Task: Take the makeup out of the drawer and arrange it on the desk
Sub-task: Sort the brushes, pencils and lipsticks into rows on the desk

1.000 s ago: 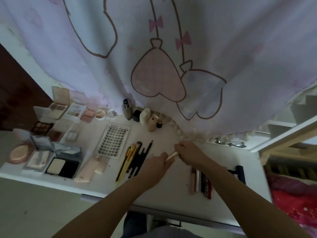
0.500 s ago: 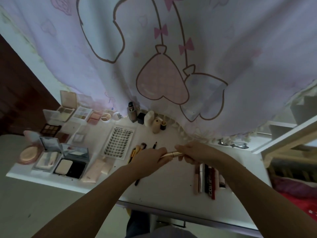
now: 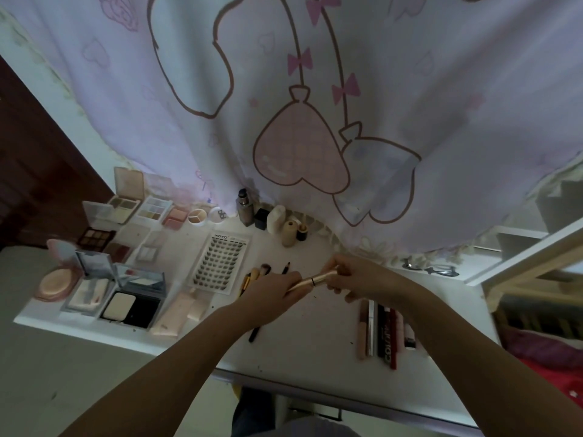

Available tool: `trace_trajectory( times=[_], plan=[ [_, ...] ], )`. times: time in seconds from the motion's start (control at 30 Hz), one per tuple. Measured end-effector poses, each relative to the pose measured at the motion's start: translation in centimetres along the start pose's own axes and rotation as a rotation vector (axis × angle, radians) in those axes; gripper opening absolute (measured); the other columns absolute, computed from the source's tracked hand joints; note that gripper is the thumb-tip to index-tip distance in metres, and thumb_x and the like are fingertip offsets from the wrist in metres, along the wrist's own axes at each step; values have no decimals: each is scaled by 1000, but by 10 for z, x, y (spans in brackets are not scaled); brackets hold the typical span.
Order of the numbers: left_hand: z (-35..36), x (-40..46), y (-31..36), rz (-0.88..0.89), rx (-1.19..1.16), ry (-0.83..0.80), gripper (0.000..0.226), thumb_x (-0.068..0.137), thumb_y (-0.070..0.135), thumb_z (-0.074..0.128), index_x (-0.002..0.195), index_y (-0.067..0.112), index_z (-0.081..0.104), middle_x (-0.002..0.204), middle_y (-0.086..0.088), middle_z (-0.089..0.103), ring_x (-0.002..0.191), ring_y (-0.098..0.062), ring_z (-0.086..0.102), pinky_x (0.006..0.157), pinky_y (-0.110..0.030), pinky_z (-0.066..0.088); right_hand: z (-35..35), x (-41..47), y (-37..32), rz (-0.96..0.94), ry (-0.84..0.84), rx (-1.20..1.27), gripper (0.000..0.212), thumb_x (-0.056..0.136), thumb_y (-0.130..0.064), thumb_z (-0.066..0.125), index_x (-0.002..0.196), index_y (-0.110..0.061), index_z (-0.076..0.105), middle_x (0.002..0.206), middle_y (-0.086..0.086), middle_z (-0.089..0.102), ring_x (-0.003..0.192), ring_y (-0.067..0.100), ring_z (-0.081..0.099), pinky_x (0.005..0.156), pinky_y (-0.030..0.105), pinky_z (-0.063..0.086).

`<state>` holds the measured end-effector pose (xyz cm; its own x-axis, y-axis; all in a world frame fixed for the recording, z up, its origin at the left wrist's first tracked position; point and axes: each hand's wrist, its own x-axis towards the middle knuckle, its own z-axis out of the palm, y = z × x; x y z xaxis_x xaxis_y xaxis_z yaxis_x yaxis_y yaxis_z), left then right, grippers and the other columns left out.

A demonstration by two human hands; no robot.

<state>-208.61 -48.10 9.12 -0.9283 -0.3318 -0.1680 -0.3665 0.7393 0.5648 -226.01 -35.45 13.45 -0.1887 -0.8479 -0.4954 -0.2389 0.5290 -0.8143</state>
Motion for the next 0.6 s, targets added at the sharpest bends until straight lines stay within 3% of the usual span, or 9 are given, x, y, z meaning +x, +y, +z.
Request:
trace_trajectory(
  times=[0.07, 0.17, 0.23, 0.3, 0.37, 0.43, 0.5, 0.6],
  plan=[
    [0, 0, 0, -2, -1, -11, 23, 97, 44, 39, 86, 25, 44, 64, 8, 47, 57, -10, 45, 61, -33, 41, 0, -1, -3, 47, -14, 64, 15, 91, -36, 57, 98, -23, 60, 85, -6, 67, 75, 6, 64, 59, 19, 49],
    [0, -1, -1, 9, 22, -17, 24, 97, 45, 38, 89, 24, 47, 68, 6, 51, 61, -13, 48, 64, -35, 44, 2, 0, -7, 115, 18, -46, 40, 94, -52, 44, 85, -19, 64, 66, -6, 67, 59, 9, 59, 54, 19, 43],
    [1, -1, -3, 16, 17, -18, 27, 97, 45, 38, 90, 22, 50, 68, 7, 51, 61, -13, 48, 62, -33, 42, 2, 1, -5, 59, 19, -119, 33, 96, -43, 45, 81, -19, 63, 66, -6, 64, 59, 7, 55, 54, 18, 43],
    [1, -2, -5, 11, 7, -18, 28, 97, 45, 38, 90, 20, 50, 64, 8, 47, 61, -13, 47, 59, -29, 38, 0, 1, -2, 42, -26, -60, 14, 94, -33, 53, 92, -21, 61, 82, -4, 66, 72, 6, 61, 60, 20, 48],
    [2, -2, -8, 12, 18, -11, 27, 97, 44, 38, 89, 21, 49, 62, 9, 44, 63, -13, 46, 54, -23, 32, -1, 0, -2, 93, -78, 34, 17, 92, -37, 55, 102, -24, 60, 92, -4, 69, 81, 6, 66, 63, 20, 51],
    [3, -3, -9, 31, 48, -6, 24, 97, 45, 38, 87, 25, 46, 61, 10, 41, 65, -14, 44, 51, -19, 28, 2, 0, -3, 158, -86, 4, 36, 91, -53, 47, 98, -21, 64, 82, -5, 72, 70, 6, 65, 60, 20, 48],
    [3, -4, -9, 45, 63, -12, 22, 97, 46, 38, 87, 27, 43, 60, 10, 40, 67, -14, 42, 51, -20, 28, 6, 3, -2, 154, -50, -32, 45, 94, -53, 42, 86, -15, 66, 67, -4, 67, 56, 6, 57, 54, 18, 43],
    [2, -3, -7, 19, -2, -42, 27, 97, 44, 38, 85, 21, 46, 61, 8, 40, 64, -14, 42, 53, -22, 29, 8, 5, -1, 58, -17, -49, 23, 96, -33, 50, 86, -15, 61, 74, -4, 63, 63, 5, 54, 58, 18, 45]
  ],
)
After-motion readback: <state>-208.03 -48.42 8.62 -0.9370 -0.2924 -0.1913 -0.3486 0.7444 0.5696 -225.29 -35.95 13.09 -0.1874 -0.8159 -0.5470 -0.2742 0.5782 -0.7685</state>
